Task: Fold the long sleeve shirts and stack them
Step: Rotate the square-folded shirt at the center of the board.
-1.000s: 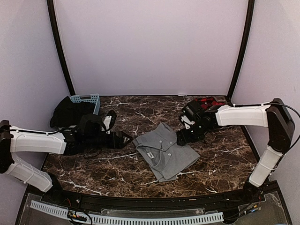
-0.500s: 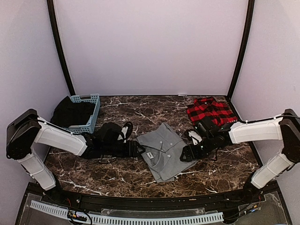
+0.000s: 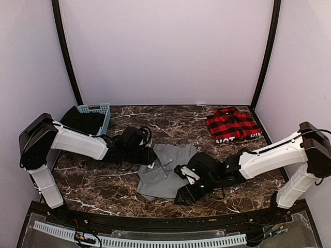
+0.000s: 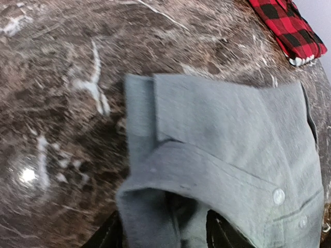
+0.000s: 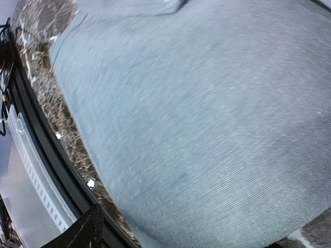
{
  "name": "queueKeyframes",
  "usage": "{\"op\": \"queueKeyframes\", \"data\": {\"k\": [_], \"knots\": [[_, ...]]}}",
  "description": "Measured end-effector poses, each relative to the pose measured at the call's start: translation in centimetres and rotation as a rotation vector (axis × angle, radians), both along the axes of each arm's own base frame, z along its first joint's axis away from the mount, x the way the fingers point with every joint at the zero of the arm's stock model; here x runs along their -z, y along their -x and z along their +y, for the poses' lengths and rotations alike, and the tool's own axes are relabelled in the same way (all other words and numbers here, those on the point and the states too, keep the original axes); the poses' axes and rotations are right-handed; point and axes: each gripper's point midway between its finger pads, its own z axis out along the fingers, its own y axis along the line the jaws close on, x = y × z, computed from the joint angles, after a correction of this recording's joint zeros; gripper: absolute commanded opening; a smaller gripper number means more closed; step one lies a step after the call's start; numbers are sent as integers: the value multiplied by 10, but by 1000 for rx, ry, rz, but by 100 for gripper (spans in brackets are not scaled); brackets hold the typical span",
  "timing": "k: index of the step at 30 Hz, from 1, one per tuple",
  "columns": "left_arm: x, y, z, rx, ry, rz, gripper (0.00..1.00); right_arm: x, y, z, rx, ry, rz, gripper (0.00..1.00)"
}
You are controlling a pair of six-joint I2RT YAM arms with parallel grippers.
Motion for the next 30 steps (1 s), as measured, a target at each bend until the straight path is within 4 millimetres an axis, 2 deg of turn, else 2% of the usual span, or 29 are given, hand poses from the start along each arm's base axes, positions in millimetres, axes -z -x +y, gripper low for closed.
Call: {"op": "queueKeyframes", "data": {"k": [4, 7, 12, 14, 16, 18, 21, 23, 26, 30], "knots": [[-6, -34, 34, -82, -72, -53, 73, -9, 16, 24, -82, -15, -32, 76], [-7, -49, 56, -101, -128, -79, 78, -14, 13, 28, -89, -12, -68, 77], [-24, -60, 65, -72, -185, -130, 85, -21, -4, 9, -63, 66, -136, 77], [-36, -59, 67, -62, -185, -151, 87, -28, -16, 0, -40, 83, -165, 77], [-52, -56, 68, -60, -166, -175, 88, -40, -36, -10, 4, 89, -199, 77], [-70, -49, 71, -57, -130, -201, 89, -55, -63, -20, 57, 86, -235, 78], [-81, -32, 75, -43, -71, -197, 88, -75, -107, -28, 128, 74, -288, 79], [-77, -15, 77, -31, -26, -166, 88, -85, -136, -31, 162, 68, -314, 81], [-61, 18, 75, -3, 29, -92, 88, -92, -181, -29, 187, 55, -326, 82], [-40, 72, 60, 58, 93, 15, 87, -79, -228, -16, 160, 58, -306, 82]]}}
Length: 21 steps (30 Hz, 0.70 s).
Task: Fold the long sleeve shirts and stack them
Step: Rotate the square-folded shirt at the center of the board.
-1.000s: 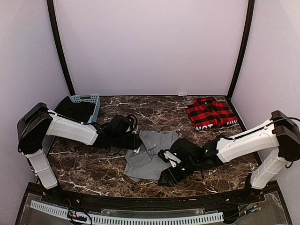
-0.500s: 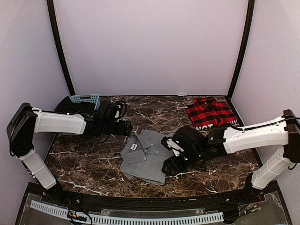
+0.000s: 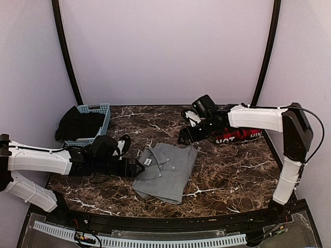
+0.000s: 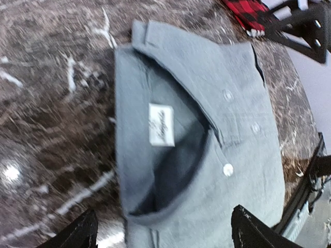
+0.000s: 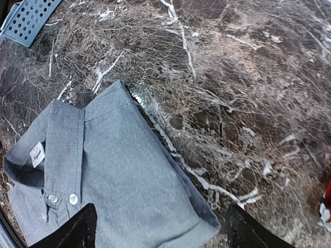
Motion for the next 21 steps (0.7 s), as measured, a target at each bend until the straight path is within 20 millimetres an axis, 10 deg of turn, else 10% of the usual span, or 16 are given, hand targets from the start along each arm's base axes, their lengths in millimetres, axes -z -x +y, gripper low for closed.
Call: {"op": "queueKeyframes", "data": {"k": [12, 21], "knots": [[29, 62, -23, 41, 64, 177, 84, 80, 10, 4, -101, -13, 233, 78], [56, 51, -12, -60, -76, 168, 84, 80, 68, -24, -81, -113, 293, 75]]}}
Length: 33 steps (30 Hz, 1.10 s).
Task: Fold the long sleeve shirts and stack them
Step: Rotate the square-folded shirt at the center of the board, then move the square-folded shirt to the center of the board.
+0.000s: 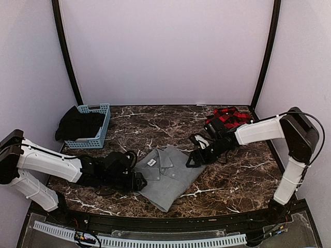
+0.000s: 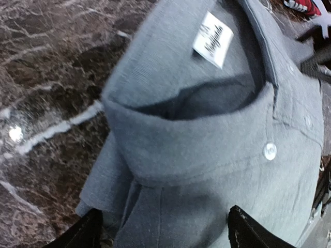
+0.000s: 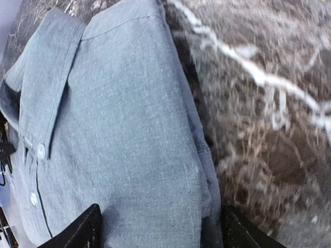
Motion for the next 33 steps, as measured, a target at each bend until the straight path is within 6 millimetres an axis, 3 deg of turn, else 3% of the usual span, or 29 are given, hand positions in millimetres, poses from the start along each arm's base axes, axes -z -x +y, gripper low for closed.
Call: {"op": "queueKeyframes", "data": {"k": [5, 10, 13, 17, 20, 24, 28, 33], "knots": [[-5, -24, 15, -65, -136, -84, 86, 0, 50, -10, 26, -13, 31, 76], [1, -51, 32, -108, -243, -126, 86, -1, 113, 13, -57, -34, 47, 77], [12, -68, 51, -138, -316, -130, 86, -13, 117, 15, -38, -31, 4, 81], [1, -98, 72, -186, -365, -178, 91, -43, 74, -7, 120, 24, -144, 82], [-17, -123, 82, -212, -385, -242, 95, -73, 17, -31, 280, 56, -272, 82], [-46, -141, 75, -199, -377, -321, 97, -98, -62, -73, 479, 152, -401, 81], [-63, -149, 67, -179, -358, -366, 97, -93, -126, -100, 577, 254, -442, 80], [-71, -147, 65, -166, -331, -375, 97, -50, -178, -136, 637, 368, -391, 80]]}}
